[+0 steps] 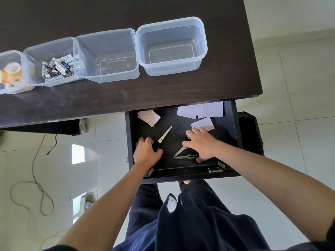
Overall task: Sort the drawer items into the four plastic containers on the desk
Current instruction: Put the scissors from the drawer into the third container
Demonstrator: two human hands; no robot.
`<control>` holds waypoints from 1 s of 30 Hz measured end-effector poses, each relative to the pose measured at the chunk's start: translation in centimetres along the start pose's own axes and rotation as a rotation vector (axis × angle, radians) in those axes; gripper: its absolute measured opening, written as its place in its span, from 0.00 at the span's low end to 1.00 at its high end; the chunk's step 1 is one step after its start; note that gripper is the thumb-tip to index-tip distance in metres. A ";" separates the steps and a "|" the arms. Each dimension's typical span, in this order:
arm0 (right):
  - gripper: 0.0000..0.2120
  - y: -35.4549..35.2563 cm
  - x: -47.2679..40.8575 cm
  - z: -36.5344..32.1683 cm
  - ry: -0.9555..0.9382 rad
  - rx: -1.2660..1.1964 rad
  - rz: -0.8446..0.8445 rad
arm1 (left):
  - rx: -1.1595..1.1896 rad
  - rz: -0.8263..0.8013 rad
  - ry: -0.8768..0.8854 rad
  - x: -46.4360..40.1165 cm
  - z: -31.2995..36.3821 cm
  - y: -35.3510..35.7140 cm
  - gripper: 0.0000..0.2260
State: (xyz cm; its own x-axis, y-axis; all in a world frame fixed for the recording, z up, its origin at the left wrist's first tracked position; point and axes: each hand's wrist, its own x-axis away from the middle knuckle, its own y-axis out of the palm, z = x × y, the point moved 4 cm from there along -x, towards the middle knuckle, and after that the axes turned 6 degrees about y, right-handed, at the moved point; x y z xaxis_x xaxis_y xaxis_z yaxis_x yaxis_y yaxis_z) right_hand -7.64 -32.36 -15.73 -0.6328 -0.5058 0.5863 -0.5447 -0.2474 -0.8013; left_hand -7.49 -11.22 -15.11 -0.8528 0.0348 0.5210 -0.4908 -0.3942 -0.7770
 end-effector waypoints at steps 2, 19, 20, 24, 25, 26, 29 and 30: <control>0.36 0.3 0.3 0.1 0.030 -0.006 -0.012 | 0.007 -0.007 0.012 0.0 0.0 0.0 0.20; 0.14 -1.7 3.4 0.5 0.303 -0.858 0.064 | 0.160 0.047 0.142 2.0 1.3 -2.0 0.17; 0.16 -2.5 3.7 0.5 0.312 -0.885 0.069 | 0.169 0.059 0.164 2.1 1.5 -2.7 0.17; 0.19 -6.5 4.8 0.7 0.315 -0.980 0.136 | 0.198 0.135 0.241 2.3 2.2 -6.8 0.17; 0.18 -7.8 4.9 0.8 0.316 -0.999 0.173 | 0.200 0.166 0.261 2.3 2.3 -8.2 0.17; 0.17 -9.3 5.0 0.8 0.317 -1.018 0.217 | 0.198 0.200 0.281 2.2 2.5 -9.6 0.17; 0.14 -14.2 4.6 0.6 0.301 -1.080 0.355 | 0.193 0.287 0.318 1.8 2.2 -14.4 0.17; 0.14 -16.1 4.3 0.3 0.289 -1.082 0.411 | 0.195 0.320 0.328 1.6 1.9 -16.1 0.17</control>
State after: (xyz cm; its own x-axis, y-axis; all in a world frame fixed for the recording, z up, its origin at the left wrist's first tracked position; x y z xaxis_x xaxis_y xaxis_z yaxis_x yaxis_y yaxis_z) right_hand -1.45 -30.83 -0.38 -0.8933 -0.1448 0.4254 -0.3655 0.7849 -0.5004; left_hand -0.62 -6.58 -1.07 -0.9818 0.1585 0.1041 -0.1792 -0.5957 -0.7830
